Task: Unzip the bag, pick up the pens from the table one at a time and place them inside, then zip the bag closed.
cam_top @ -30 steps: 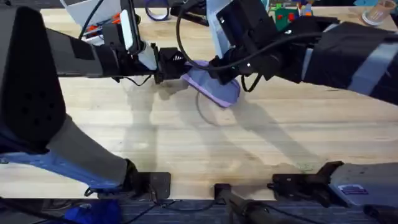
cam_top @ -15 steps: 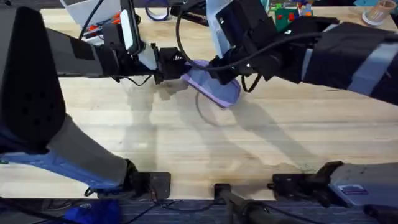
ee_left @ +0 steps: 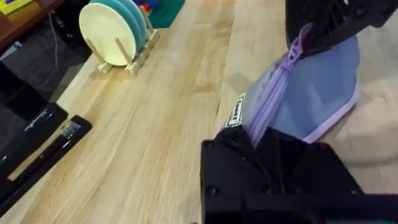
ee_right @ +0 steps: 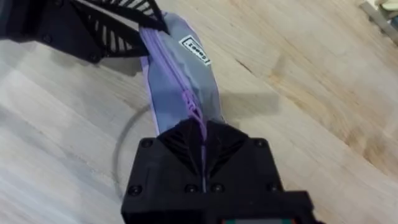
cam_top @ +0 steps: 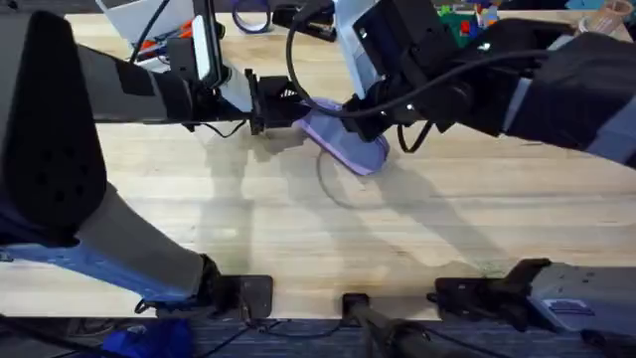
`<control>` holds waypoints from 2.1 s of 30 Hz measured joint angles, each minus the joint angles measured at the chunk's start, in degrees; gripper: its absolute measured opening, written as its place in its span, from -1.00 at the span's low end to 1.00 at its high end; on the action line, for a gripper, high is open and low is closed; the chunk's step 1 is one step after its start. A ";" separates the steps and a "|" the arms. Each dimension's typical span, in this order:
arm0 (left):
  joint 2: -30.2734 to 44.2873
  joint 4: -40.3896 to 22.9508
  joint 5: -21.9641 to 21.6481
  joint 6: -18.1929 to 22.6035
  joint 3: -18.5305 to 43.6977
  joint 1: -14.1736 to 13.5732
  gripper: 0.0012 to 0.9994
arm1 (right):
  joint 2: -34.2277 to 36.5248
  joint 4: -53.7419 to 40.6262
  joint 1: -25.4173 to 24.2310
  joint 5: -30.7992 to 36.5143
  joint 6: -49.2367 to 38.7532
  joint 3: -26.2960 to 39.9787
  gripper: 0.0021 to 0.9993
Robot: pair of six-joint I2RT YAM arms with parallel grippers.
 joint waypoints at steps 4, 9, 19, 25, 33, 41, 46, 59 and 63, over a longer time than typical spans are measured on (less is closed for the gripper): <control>0.00 -0.16 0.59 0.00 0.00 -0.19 -0.92 | -0.58 -2.08 0.04 -0.13 -0.43 0.03 -0.94; 0.00 -0.20 1.15 0.00 0.00 -0.31 -0.92 | -1.11 -3.91 0.04 -0.17 -0.45 0.31 -0.94; 0.00 -0.39 -0.55 0.00 -0.13 -0.31 -0.92 | -4.50 -10.69 -0.02 0.99 -0.47 0.39 -0.95; 0.00 -0.33 -1.84 -0.02 -0.20 0.19 -0.92 | -5.31 -15.46 -0.11 1.97 -0.62 0.39 -0.95; 0.00 -0.24 -2.02 -0.02 -0.20 0.57 -0.92 | -5.45 -21.81 -0.24 2.25 -0.60 0.38 -0.94; 0.00 -0.24 -2.02 -0.02 -0.20 0.57 -0.92 | -9.86 -23.82 -0.24 2.28 -0.25 0.37 -0.94; 0.01 -0.23 -2.02 -0.02 -0.20 0.57 -0.92 | -12.34 -23.82 -0.24 2.28 -0.14 0.37 -0.94; 0.00 -0.22 -2.02 -0.02 -0.20 0.57 -0.92 | -12.68 -23.78 -0.24 2.43 -0.14 0.37 -0.94; 0.00 -0.24 -2.02 -0.02 -0.20 0.57 -0.92 | -12.68 -23.78 -0.24 2.43 -0.14 0.37 -0.94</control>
